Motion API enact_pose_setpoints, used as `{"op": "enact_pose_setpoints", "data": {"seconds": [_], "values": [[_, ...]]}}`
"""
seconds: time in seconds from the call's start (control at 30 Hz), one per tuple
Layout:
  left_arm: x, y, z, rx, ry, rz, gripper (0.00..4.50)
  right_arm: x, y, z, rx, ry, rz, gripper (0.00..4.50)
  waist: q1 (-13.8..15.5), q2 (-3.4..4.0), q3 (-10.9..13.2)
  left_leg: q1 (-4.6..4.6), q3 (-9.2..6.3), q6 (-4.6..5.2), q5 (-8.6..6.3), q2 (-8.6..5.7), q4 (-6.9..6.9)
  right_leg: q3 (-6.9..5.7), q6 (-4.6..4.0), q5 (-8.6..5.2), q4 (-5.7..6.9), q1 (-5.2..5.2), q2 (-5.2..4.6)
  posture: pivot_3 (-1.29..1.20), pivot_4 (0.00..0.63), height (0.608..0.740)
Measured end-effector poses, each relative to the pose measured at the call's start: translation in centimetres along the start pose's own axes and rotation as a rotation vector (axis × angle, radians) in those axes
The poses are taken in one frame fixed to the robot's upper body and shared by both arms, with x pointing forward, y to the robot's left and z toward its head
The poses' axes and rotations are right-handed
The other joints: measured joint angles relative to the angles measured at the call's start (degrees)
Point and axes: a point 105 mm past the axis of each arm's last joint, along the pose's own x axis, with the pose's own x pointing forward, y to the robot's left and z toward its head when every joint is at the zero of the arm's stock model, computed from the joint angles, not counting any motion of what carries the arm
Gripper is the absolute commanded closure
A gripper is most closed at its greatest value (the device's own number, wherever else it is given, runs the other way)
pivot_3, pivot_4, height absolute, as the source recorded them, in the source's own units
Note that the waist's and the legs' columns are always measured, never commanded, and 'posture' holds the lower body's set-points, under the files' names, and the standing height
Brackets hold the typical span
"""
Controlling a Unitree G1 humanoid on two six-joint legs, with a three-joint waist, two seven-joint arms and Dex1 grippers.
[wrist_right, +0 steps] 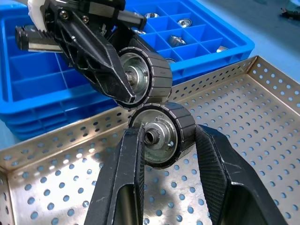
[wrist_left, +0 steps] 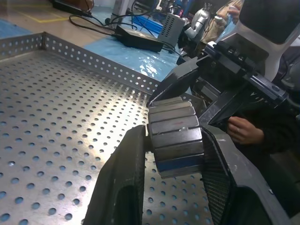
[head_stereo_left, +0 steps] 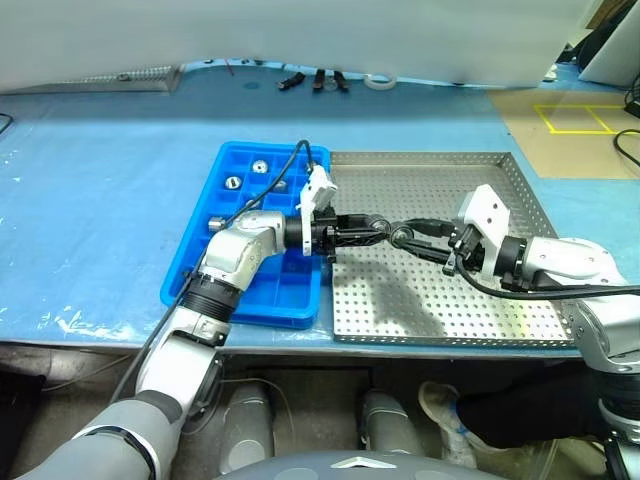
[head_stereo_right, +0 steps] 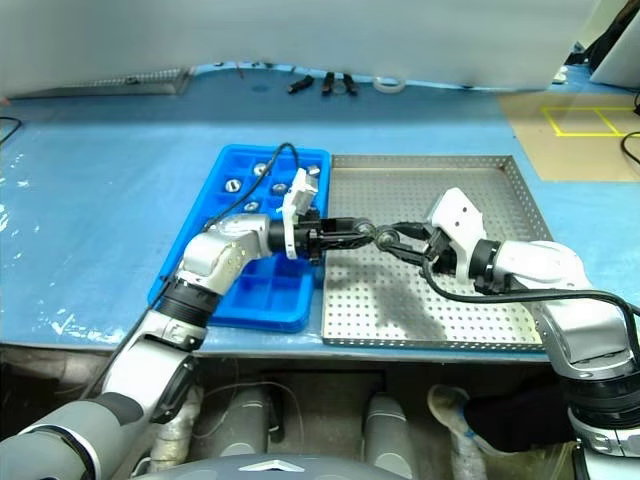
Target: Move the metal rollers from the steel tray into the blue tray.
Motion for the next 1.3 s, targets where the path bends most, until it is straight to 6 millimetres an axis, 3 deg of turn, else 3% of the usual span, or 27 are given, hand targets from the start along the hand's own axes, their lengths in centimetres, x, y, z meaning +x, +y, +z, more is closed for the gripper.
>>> {"op": "enact_pose_setpoints", "data": {"seconds": [0.1, 0.17, 0.23, 0.37, 0.5, 0.7, 0.83, 0.87, 1.0, 1.3], "values": [[-0.3, 0.4, 0.4, 0.222, 0.036, 0.036, 3.21, -0.1, -0.1, -0.3, 0.106, -0.027, 0.012, 3.29, 0.0, 0.0, 0.0, -0.03, -0.02, 0.01, 0.0, 0.01, 0.03, -0.02, 0.0, 0.0, 0.01, 0.0, 0.0, -0.2, 0.15, 0.74], [-1.7, 1.4, 0.6, 0.334, 0.064, 0.094, 3.21, -0.4, 0.1, -1.2, 0.188, -0.018, 0.015, 3.29, 0.0, 0.0, 0.0, -0.03, -0.05, 0.0, 0.0, 0.04, 0.05, -0.05, 0.0, 0.0, 0.02, 0.01, 0.01, -0.19, 0.15, 0.74], [-3.7, 2.4, 1.2, 0.404, 0.079, 0.156, 3.21, -1.1, -0.5, -3.3, 0.283, 0.032, -0.028, 3.29, 0.0, 0.01, 0.0, -0.04, -0.06, -0.01, 0.01, 0.02, 0.05, -0.05, 0.0, 0.0, 0.04, -0.02, 0.01, -0.19, 0.15, 0.74], [-4.9, 2.7, 2.0, 0.459, 0.07, 0.186, 3.21, -1.6, -0.4, -5.1, 0.325, 0.084, -0.042, 3.29, 0.2, 0.01, 0.0, -0.07, -0.05, 0.0, 0.0, -0.02, 0.1, -0.05, 0.0, 0.01, 0.06, -0.01, 0.0, -0.18, 0.15, 0.74], [-5.3, 2.6, 1.6, 0.417, 0.076, 0.181, 3.21, -1.7, -0.3, -6.0, 0.287, 0.121, -0.044, 3.29, 0.3, 0.01, 0.0, -0.1, -0.05, 0.01, -0.01, 0.02, 0.24, -0.05, -0.01, 0.01, 0.11, -0.02, -0.01, -0.17, 0.15, 0.74], [-5.8, 1.8, 2.1, 0.272, 0.024, 0.187, 3.21, -1.8, -0.7, -9.5, 0.174, 0.243, -0.088, 3.29, 0.2, 0.01, 0.0, -0.11, -0.05, 0.01, -0.01, 0.02, 0.24, -0.05, -0.01, 0.01, 0.14, -0.03, -0.02, -0.16, 0.15, 0.74], [-6.5, 1.3, 2.4, 0.137, -0.009, 0.2, 3.21, -1.8, -1.4, -9.9, 0.076, 0.251, -0.125, 3.29, 0.1, 0.0, 0.0, -0.05, -0.05, 0.01, -0.01, 0.02, 0.27, -0.03, -0.01, 0.01, 0.16, 0.0, -0.01, -0.16, 0.15, 0.74], [-6.7, 1.1, 2.2, 0.097, -0.009, 0.2, 3.21, -1.8, -1.7, -10.0, 0.073, 0.25, -0.137, 2.57, 0.0, 0.0, 0.0, -0.02, -0.05, 0.01, -0.01, 0.02, 0.27, -0.02, -0.01, 0.01, 0.17, 0.02, -0.01, -0.15, 0.15, 0.74], [-8.3, 0.5, 0.8, -0.053, 0.019, 0.211, 3.21, -1.7, -1.7, -10.2, 0.093, 0.238, -0.145, 1.37, -0.1, 0.01, 0.0, 0.06, -0.05, -0.01, 0.0, 0.05, 0.27, -0.01, -0.01, 0.01, 0.2, 0.07, 0.01, -0.14, 0.15, 0.74], [-10.8, 0.8, -1.0, -0.156, 0.059, 0.293, 3.21, -1.4, -1.9, -9.4, 0.106, 0.231, -0.114, 1.37, 0.1, 0.01, 0.0, 0.03, -0.05, -0.01, -0.01, 0.02, 0.25, -0.01, -0.01, 0.01, 0.18, 0.06, 0.01, -0.11, 0.15, 0.74]]}}
